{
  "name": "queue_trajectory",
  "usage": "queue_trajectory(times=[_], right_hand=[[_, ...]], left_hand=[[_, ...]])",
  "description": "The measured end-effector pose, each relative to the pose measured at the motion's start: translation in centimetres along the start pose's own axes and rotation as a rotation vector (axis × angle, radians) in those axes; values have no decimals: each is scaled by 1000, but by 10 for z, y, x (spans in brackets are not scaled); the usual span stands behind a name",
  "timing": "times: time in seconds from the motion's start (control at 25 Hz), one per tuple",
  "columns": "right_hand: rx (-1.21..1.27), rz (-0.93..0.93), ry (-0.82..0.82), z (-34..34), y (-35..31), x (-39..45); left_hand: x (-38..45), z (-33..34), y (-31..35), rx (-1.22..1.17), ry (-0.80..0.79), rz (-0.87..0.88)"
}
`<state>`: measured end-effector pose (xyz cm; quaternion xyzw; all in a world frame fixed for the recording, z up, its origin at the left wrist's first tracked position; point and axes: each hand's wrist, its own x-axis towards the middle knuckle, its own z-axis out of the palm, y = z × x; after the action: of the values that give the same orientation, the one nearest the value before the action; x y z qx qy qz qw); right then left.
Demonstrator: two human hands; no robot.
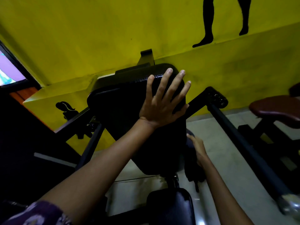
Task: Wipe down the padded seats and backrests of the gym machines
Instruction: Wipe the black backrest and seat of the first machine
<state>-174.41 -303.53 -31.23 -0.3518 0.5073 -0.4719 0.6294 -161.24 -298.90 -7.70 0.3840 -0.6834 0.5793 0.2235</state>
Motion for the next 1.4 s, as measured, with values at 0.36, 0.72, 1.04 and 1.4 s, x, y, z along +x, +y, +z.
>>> queue_trajectory(times=[0.36,0.72,1.04,1.4], right_hand=[[0,-54,23,15,-73,-73],[49,-195,-52,31,-158,-117],[-151,-572,31,60,-235,-147],[-1430,-979,514,119,-252,-186]], left_hand=[[5,-22,-10,-225,-189,2],[-3,-50,-43,-475,-207,33],[-64,-62,-103,-543,-376,-729],[-67,-62,-101,-757,-337,-913]])
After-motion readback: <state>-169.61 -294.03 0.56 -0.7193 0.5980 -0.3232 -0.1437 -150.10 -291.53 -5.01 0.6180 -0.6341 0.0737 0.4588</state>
